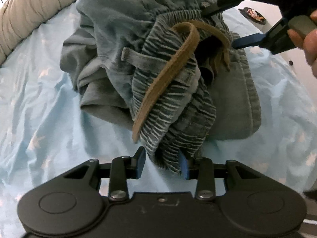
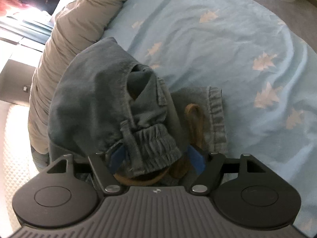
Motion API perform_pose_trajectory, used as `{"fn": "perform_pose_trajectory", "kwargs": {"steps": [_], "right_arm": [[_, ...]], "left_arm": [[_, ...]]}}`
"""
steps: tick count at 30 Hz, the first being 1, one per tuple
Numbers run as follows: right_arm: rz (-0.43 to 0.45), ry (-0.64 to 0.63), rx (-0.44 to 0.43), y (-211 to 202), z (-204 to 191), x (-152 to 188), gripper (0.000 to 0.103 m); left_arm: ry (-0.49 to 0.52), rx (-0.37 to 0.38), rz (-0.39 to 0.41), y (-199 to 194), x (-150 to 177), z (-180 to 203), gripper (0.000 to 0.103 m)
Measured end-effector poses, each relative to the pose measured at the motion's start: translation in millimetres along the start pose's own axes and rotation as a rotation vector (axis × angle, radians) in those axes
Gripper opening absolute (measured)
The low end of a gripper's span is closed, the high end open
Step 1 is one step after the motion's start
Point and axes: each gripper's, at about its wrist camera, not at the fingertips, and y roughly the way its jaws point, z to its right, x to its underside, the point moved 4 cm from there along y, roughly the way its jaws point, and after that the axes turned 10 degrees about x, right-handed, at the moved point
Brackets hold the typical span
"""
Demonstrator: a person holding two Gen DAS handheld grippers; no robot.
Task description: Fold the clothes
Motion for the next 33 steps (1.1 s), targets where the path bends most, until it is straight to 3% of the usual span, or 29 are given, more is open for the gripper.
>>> {"fn": "perform_pose_trajectory", "kwargs": {"steps": [2,7,9,11,15,20,22,25,33], "right_arm": [[-0.004,0.006,-0.053,3,1,-2,0.075],[-0.037,-0.029,-0.087,14,0,-4,0.079],[-0.061,-0.008,-0.125,15,2,-4,0.075],[-0.048,-0.027,-0.100,12,1,-2,0.060],[-0.024,-0.050,-0.051,1,-2,1,0.044],[0.028,-0.066,-0.021,-23,-5,6,0.026],[0.045,-0.083,0.013,-29,-5,4,0.023],[0.067,-0.104,0.028,-44,-12,0,0.020],[0.183,-0.169,-0.058,-97,-58,-21,0.018]], "left_arm": [[-0.030,0.008,0.006,1,-1,-4,0.034],[-0.081,0.032,0.036,-7,3,-12,0.035],[-0.093,0.030,0.034,-10,3,-14,0.035],[-0.104,0.027,0.026,-11,1,-14,0.035],[-0.134,0.032,0.012,-9,-3,-15,0.034],[-0.189,0.053,0.028,-6,-7,-16,0.013],[-0.197,0.042,0.034,-13,-7,-19,0.005],[-0.205,0.047,0.058,-28,-8,-25,0.004],[-0.198,0.084,0.165,-79,-16,-31,0.003]]}}
